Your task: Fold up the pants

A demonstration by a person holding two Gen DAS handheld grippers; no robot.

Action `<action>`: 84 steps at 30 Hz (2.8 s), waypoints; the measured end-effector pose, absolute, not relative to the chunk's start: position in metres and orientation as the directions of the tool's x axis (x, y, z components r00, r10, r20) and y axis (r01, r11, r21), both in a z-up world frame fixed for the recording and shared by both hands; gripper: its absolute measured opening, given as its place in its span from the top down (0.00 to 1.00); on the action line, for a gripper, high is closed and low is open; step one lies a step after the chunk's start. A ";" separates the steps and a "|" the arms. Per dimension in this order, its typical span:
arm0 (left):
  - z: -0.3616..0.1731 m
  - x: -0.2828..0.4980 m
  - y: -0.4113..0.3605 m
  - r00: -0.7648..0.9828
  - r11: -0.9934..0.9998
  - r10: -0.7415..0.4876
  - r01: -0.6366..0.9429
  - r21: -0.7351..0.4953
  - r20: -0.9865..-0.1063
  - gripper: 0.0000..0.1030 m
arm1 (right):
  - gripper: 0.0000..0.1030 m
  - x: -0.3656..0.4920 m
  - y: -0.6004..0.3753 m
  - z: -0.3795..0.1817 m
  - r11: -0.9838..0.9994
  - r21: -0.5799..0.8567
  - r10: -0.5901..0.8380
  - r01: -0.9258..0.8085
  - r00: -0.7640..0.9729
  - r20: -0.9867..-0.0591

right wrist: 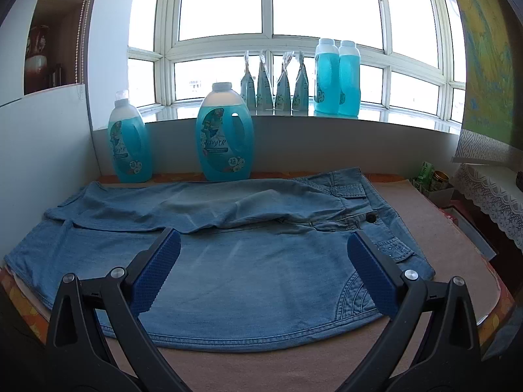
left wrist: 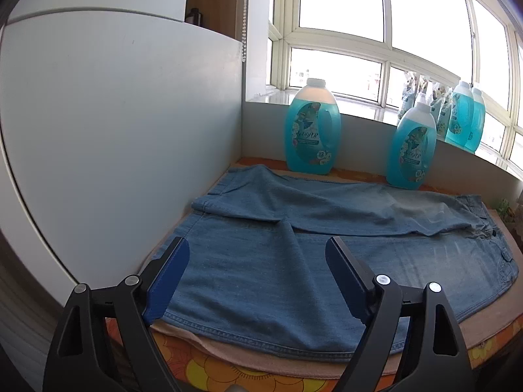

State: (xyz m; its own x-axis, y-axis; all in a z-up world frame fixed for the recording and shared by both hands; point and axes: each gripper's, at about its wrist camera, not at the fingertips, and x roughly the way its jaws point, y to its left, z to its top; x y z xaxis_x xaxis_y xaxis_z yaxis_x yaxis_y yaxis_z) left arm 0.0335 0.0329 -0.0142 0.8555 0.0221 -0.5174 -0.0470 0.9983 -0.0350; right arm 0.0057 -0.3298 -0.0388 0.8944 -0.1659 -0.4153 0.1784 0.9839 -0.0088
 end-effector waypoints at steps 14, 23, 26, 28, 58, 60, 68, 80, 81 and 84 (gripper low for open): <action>-0.005 0.104 0.048 0.845 1.000 -0.018 0.012 -0.014 -0.535 0.41 | 0.00 0.125 -0.300 -0.006 0.991 -0.073 0.064 -0.116 0.863 -0.502; 0.004 0.170 0.038 0.833 0.998 -0.061 0.060 -0.020 -0.550 0.50 | 0.09 0.226 -0.258 -0.001 0.927 -0.148 0.212 -0.344 0.809 -0.547; 0.003 0.192 0.035 0.820 0.997 -0.079 0.077 -0.028 -0.566 0.51 | 0.09 0.259 -0.239 -0.010 0.892 -0.195 0.231 -0.407 0.783 -0.578; 0.000 0.207 0.030 0.813 0.996 -0.083 0.086 -0.022 -0.576 0.53 | 0.09 0.282 -0.228 -0.018 0.877 -0.223 0.215 -0.425 0.764 -0.608; -0.127 0.342 0.019 0.595 0.993 -0.069 0.118 0.003 -0.801 0.65 | 0.36 0.497 -0.191 -0.172 0.764 -0.122 0.237 -0.634 0.451 -0.860; -0.130 0.343 0.021 0.589 0.993 -0.069 0.116 0.000 -0.805 0.65 | 0.42 0.498 -0.192 -0.171 0.761 -0.091 0.262 -0.643 0.432 -0.863; -0.127 0.345 0.024 0.593 0.995 -0.074 0.102 -0.017 -0.802 0.65 | 0.91 0.487 -0.187 -0.167 0.760 -0.106 0.244 -0.641 0.432 -0.868; -0.087 0.361 0.071 0.613 0.981 -0.131 -0.033 -0.191 -0.779 0.41 | 0.94 0.392 -0.186 -0.104 0.760 -0.126 0.333 -0.637 0.549 -0.766; -0.083 0.362 0.071 0.609 0.981 -0.130 -0.037 -0.191 -0.782 0.41 | 0.94 0.380 -0.185 -0.100 0.753 -0.119 0.349 -0.647 0.546 -0.761; -0.075 0.369 0.069 0.602 0.978 -0.134 -0.047 -0.203 -0.787 0.41 | 0.94 0.344 -0.179 -0.100 0.736 -0.103 0.379 -0.669 0.532 -0.757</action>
State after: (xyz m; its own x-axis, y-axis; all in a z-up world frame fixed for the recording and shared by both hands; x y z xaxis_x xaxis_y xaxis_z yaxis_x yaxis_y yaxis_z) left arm 0.3694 0.0692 -0.0753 0.6016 -0.1342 -0.7875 -0.0469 0.9781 -0.2026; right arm 0.3443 -0.1787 -0.0998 0.5323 0.3786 -0.7572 -0.6693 0.7359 -0.1025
